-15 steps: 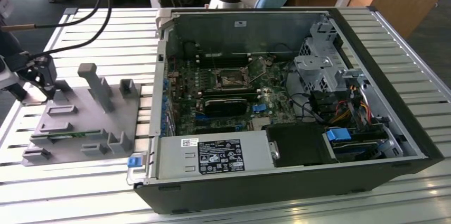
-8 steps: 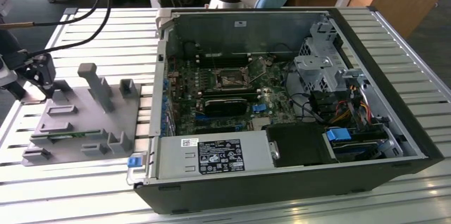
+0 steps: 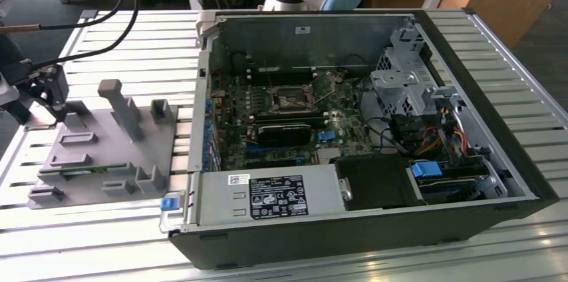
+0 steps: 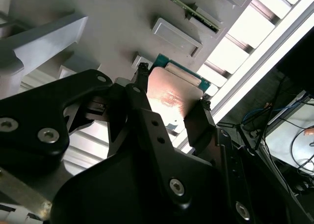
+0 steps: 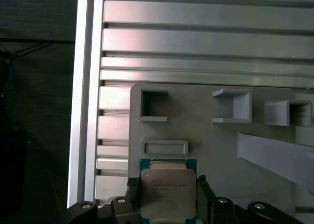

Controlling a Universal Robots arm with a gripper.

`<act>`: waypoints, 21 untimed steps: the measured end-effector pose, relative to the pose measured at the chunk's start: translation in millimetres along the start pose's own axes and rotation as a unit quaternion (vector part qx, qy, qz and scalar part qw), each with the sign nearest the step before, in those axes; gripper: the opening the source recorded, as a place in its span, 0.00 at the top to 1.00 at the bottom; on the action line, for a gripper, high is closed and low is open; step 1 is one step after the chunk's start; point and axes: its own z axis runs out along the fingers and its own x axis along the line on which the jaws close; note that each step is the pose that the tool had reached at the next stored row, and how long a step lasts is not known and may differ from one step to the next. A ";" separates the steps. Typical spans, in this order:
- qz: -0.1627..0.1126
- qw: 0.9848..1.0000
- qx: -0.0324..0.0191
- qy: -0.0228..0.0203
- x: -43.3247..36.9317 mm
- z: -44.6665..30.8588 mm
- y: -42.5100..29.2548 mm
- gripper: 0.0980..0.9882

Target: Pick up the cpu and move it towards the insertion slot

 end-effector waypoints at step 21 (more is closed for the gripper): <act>0.000 1.000 0.000 0.000 0.1 -9.0 0.6 0.50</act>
